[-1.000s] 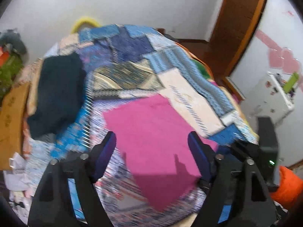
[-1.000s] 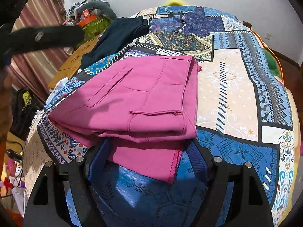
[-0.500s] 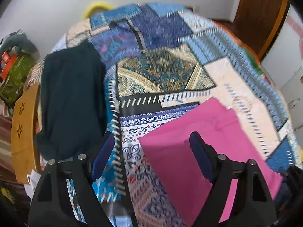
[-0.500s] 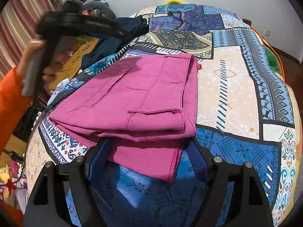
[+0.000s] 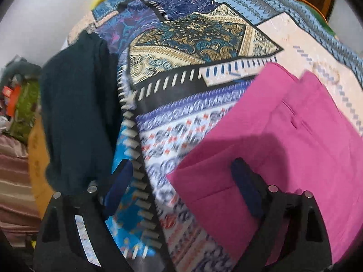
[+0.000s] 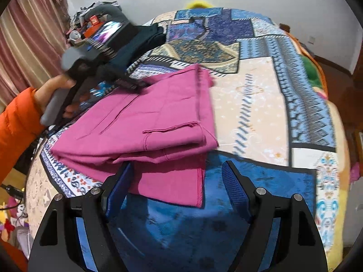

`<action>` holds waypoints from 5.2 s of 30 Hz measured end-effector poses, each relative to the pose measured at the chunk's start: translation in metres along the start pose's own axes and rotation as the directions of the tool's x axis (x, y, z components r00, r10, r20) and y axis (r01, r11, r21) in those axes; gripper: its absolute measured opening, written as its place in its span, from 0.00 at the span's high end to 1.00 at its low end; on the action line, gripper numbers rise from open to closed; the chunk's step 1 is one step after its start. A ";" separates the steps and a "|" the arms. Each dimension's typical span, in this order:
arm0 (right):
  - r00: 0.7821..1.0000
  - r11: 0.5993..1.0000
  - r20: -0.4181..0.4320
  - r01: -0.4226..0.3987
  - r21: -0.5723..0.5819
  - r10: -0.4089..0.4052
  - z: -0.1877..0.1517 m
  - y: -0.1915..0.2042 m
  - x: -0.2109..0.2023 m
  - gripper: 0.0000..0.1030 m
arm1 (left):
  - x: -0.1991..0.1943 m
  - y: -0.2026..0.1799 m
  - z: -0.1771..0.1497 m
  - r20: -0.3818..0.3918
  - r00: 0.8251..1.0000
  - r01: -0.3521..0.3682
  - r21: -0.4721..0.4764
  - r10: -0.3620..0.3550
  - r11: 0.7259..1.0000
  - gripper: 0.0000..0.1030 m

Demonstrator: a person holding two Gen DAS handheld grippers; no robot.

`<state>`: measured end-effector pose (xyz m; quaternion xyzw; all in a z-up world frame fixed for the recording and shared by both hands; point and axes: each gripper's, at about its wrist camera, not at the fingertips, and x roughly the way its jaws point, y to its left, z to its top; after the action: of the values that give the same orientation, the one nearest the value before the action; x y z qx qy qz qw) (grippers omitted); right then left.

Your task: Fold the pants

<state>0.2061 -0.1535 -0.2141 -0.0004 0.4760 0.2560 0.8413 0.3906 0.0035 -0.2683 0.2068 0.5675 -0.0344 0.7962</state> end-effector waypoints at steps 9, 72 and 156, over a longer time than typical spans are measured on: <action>0.995 0.997 0.077 0.063 0.042 -0.066 0.004 -0.020 -0.032 0.26 | -0.037 0.034 -0.065 -0.011 1.000 0.013 -0.105 -0.014 0.994 0.08; 0.989 0.992 -0.147 0.000 -0.124 -0.019 0.036 0.000 0.038 0.71 | -0.055 0.043 -0.046 0.121 0.974 0.217 -0.242 -0.193 0.946 0.51; 1.000 0.996 0.004 -0.024 -0.087 0.025 0.090 -0.001 0.054 0.92 | -0.094 0.052 -0.080 0.238 0.945 0.293 -0.310 -0.224 0.905 0.85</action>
<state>0.3006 -0.1089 -0.2087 -0.0305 0.4625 0.2868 0.8384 0.3012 0.0633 -0.1887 -0.0161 0.5058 -0.0614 0.8603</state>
